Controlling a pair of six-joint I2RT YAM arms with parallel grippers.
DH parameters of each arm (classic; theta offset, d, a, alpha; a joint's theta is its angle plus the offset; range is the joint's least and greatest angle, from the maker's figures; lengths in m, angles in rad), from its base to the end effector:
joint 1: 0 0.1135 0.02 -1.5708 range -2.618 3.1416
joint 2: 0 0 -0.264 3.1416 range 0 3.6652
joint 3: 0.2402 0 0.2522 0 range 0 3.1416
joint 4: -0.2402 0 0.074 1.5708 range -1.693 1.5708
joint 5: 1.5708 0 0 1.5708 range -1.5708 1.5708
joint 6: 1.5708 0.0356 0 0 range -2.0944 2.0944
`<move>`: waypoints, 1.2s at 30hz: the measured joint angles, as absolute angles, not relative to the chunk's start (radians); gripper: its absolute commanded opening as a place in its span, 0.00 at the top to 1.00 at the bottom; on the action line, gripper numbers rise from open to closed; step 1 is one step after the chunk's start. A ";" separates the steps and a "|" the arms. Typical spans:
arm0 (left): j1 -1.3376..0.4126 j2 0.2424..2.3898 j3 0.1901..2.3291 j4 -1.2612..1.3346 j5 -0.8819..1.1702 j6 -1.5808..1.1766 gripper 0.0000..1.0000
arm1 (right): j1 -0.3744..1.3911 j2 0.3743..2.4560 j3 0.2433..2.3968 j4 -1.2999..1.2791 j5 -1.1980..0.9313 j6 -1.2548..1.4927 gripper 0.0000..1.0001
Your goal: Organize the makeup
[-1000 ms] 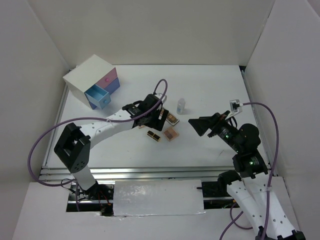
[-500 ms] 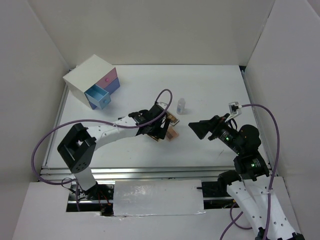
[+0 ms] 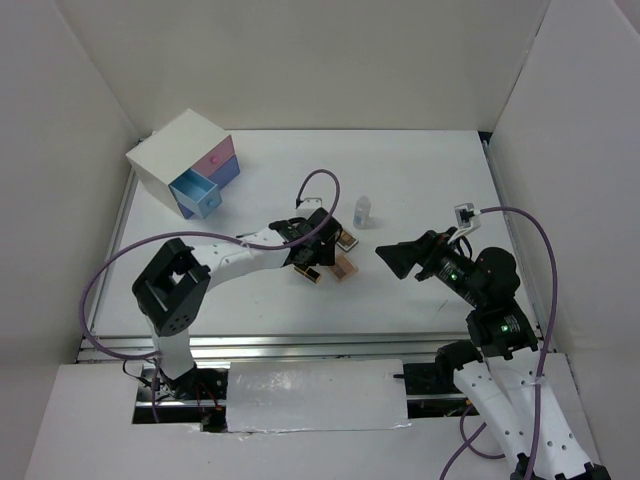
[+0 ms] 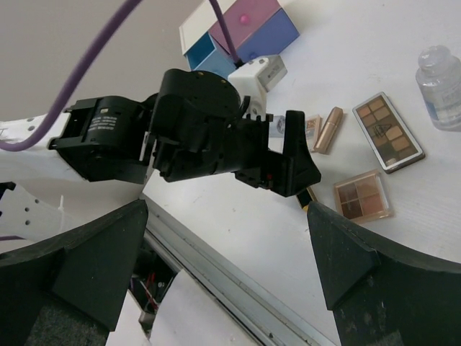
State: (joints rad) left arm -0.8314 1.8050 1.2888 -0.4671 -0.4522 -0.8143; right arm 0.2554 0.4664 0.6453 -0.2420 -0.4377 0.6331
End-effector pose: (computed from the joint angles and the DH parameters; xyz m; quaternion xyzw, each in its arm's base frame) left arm 0.2694 -0.2723 0.2133 -0.0569 0.9333 -0.0609 0.3492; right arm 0.1129 0.0451 0.3281 -0.0123 0.7269 0.4301 0.5352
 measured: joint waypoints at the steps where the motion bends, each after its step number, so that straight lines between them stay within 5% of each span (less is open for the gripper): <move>1: -0.831 1.815 1.290 -0.471 -0.456 -0.813 0.00 | 0.255 0.466 0.645 -0.243 -0.438 0.633 0.00; 14: -0.833 1.789 1.216 -0.521 -0.542 -1.100 0.01 | 0.255 0.496 0.633 -0.226 -0.468 0.637 0.00; 23: -0.837 1.832 1.205 -0.472 -0.546 -1.237 0.12 | 0.255 0.499 0.633 -0.233 -0.471 0.627 0.00; 27: -0.840 1.879 1.201 -0.472 -0.556 -1.263 0.37 | 0.255 0.499 0.634 -0.235 -0.471 0.619 0.00; 31: -0.847 1.868 1.175 -0.471 -0.591 -1.286 0.84 | 0.255 0.499 0.635 -0.239 -0.471 0.616 0.00; 34: -0.852 1.839 1.155 -0.492 -0.603 -1.290 1.00 | 0.255 0.500 0.636 -0.240 -0.471 0.616 0.00; 36: -0.856 1.806 1.151 -0.524 -0.622 -1.288 1.00 | 0.255 0.501 0.636 -0.240 -0.471 0.616 0.00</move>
State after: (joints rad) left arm -0.8562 1.8061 1.1515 -0.5243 -0.6224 -1.2881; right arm 0.2550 0.5007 0.6365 -0.2401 -0.4713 0.6159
